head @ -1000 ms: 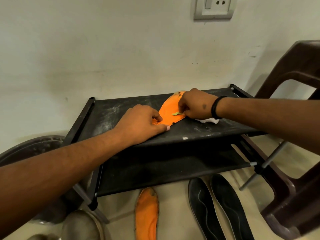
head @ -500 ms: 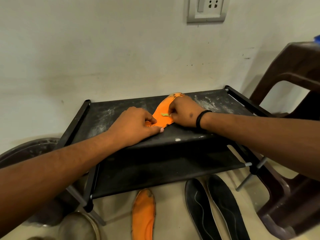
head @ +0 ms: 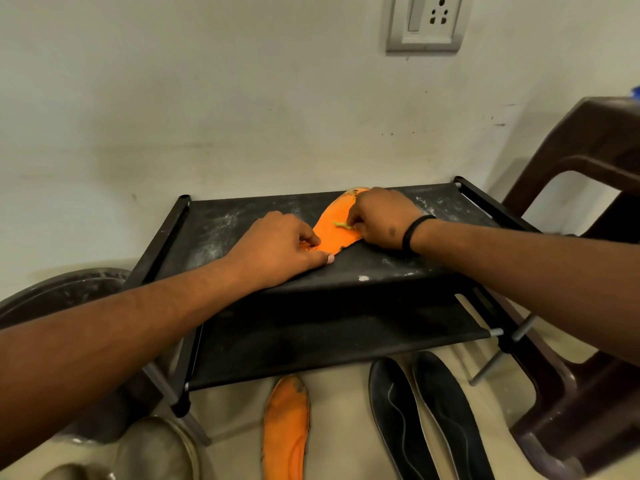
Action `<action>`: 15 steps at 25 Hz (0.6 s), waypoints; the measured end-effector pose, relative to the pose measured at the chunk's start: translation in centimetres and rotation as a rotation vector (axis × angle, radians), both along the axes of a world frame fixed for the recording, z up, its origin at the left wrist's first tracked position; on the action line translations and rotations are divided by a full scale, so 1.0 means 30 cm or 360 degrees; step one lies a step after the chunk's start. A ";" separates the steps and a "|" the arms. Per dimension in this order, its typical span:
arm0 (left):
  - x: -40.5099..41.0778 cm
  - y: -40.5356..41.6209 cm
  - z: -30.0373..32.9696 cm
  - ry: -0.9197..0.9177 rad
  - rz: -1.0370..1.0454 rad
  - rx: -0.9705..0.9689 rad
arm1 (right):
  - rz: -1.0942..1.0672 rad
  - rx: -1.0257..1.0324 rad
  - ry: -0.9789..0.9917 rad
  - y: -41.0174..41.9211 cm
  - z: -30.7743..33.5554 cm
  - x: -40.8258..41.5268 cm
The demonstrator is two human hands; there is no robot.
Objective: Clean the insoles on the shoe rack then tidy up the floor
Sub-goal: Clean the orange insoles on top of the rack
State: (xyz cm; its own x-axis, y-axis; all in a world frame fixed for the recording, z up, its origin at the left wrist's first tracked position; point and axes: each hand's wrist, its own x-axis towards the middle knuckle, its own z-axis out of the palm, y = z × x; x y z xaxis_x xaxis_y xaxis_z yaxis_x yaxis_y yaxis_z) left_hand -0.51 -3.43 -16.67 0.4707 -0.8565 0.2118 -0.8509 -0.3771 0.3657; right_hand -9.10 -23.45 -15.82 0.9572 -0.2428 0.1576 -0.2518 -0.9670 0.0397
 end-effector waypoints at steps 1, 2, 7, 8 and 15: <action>-0.001 0.000 0.000 -0.0006 0.0000 0.0005 | -0.0087 0.0023 -0.0024 -0.014 0.000 0.014; -0.001 0.000 0.001 -0.0013 -0.0003 0.0005 | -0.0156 0.0111 -0.0055 -0.022 -0.001 0.028; 0.006 0.002 -0.007 0.0007 -0.0017 -0.0002 | 0.0019 0.0393 -0.0100 0.046 -0.039 0.033; 0.007 0.002 -0.009 0.0017 -0.0020 0.0001 | 0.0100 0.0450 -0.0085 0.068 -0.037 0.019; -0.002 -0.001 0.002 -0.0001 -0.0009 0.0008 | -0.0037 -0.0009 -0.0078 -0.012 -0.012 0.015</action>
